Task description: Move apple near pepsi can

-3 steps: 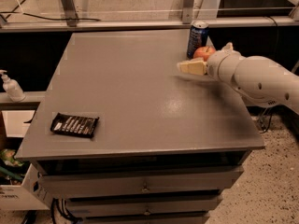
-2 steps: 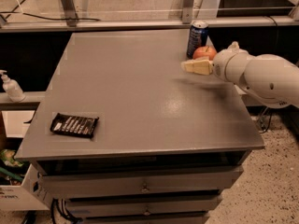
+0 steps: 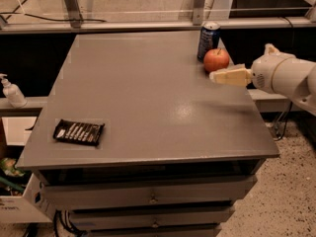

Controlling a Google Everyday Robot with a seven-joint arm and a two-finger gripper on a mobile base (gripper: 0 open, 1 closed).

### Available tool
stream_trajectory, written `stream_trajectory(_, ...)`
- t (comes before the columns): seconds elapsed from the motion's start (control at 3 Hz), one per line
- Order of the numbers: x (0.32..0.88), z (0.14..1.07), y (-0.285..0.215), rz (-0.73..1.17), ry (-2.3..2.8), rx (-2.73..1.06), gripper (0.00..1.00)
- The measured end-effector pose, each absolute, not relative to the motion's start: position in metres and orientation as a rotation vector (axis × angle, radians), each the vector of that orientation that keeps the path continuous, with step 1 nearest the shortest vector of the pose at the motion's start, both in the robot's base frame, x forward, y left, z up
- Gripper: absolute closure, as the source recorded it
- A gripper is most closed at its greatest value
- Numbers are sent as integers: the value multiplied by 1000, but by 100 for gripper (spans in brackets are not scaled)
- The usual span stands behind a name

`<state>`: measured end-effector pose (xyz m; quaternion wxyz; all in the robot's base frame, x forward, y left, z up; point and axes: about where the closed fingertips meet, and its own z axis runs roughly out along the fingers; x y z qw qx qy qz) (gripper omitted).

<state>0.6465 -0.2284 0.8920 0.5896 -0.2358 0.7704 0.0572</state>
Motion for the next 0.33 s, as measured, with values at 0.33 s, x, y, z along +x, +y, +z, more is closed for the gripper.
stream_trajectory(0.33, 638, 888, -234, 141, 1809, -557, 0)
